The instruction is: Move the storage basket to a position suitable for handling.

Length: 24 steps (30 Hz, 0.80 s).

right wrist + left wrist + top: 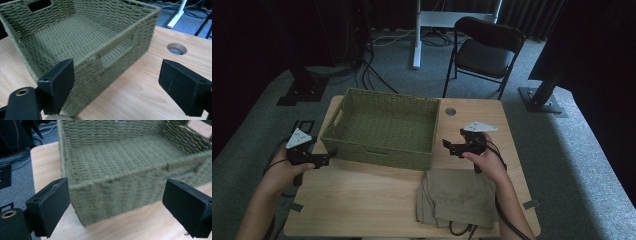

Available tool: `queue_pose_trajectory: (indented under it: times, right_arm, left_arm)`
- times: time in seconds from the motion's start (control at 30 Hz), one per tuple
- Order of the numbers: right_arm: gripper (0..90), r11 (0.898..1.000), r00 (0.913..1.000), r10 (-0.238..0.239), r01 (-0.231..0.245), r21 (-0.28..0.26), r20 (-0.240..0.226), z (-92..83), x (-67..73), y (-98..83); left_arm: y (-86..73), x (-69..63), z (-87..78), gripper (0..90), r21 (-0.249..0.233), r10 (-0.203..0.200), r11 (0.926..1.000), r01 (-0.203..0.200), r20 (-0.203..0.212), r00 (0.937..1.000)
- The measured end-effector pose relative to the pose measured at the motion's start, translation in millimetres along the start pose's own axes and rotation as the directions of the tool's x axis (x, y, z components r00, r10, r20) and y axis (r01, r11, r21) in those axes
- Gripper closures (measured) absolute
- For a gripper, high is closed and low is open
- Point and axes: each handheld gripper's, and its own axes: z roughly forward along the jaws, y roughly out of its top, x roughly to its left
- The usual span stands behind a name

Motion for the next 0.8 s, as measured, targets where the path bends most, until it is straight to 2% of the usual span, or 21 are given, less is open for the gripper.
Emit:
queue_pose_trajectory:
  times: [0.2,0.37,0.43,0.5,0.6,0.7,0.77,0.8]
  right_arm:
    - [13.0,1.000,0.9997,0.000,0.000,-0.008,-0.023,7.5,10.9,5.9]
    - [13.1,1.000,0.9998,-0.002,0.002,-0.001,-0.018,14.1,16.1,8.4]
    - [13.0,1.000,0.9999,-0.017,0.017,0.007,-0.002,17.1,19.0,9.0]
    - [13.0,1.000,0.9998,-0.016,0.016,0.001,-0.009,19.6,21.4,9.6]
    - [13.2,1.000,0.9999,-0.013,0.013,0.008,-0.008,24.2,24.9,10.2]
    - [15.4,1.000,1.0000,-0.006,0.006,0.007,0.000,28.5,27.3,10.4]
    - [16.2,1.000,1.0000,-0.003,0.003,0.006,0.004,31.4,28.5,10.2]
    - [19.2,1.000,0.9999,-0.004,0.004,0.009,0.010,32.9,29.3,9.8]
  left_arm:
    - [5.3,12.4,13.0,8.3,-0.022,-0.023,0.9995,0.023,-0.024,0.9994]
    - [6.9,23.5,23.9,8.6,-0.040,-0.060,0.9975,0.058,-0.059,0.9964]
    - [7.9,26.9,28.9,13.9,-0.046,-0.075,0.9963,0.072,-0.072,0.9946]
    - [8.8,29.8,33.2,14.6,-0.061,-0.086,0.9948,0.081,-0.075,0.9935]
    - [9.4,34.8,39.6,15.3,-0.070,-0.106,0.9925,0.100,-0.097,0.9896]
    - [10.0,40.9,46.3,16.1,-0.071,-0.102,0.9932,0.092,-0.151,0.9832]
    - [9.3,43.9,49.6,18.3,-0.076,-0.111,0.9922,0.099,-0.171,0.9790]
    - [8.0,45.2,51.8,21.0,-0.073,-0.097,0.9937,0.085,-0.190,0.9770]
